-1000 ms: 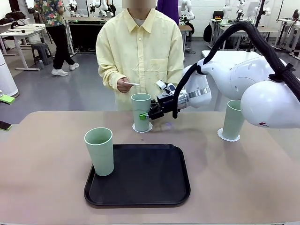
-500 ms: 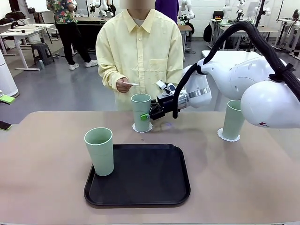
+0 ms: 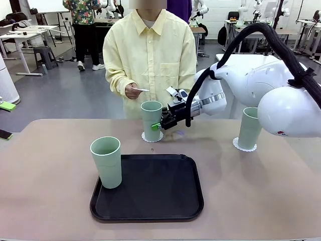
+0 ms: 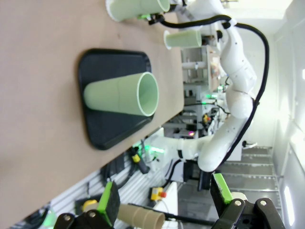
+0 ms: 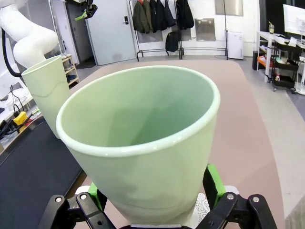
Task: Place coasters on the table and set cups on them.
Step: Take one Reusable plastic cup from the Flat Tray and place it on a coaster set by the human.
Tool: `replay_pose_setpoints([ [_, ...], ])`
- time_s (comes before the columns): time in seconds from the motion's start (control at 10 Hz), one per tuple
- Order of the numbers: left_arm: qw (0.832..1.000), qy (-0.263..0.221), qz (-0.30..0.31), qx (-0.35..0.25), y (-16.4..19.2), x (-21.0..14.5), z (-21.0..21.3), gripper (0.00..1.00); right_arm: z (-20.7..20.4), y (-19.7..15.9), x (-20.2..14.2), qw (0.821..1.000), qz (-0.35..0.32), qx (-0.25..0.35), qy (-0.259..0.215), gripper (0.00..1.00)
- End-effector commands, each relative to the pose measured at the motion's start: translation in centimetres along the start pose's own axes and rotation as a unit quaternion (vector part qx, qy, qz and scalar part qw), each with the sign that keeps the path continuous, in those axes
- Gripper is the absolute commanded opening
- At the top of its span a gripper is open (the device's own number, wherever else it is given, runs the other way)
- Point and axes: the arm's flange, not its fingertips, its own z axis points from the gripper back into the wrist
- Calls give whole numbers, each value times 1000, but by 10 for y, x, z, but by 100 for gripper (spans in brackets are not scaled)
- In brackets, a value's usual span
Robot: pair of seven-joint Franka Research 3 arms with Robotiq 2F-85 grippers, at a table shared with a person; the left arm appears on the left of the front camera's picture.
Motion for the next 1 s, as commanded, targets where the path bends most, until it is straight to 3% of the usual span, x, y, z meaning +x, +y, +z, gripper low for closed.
replay_pose_setpoints([
  [0.0, 1000, -3, -9, -10, 0, 0, 0, 100, 5, -7, 5, 1000, -11, 4, 13, 100],
  [0.9, 1000, -3, -9, -10, 0, 0, 0, 100, 11, -5, 2, 999, -28, -1, 20, 100],
])
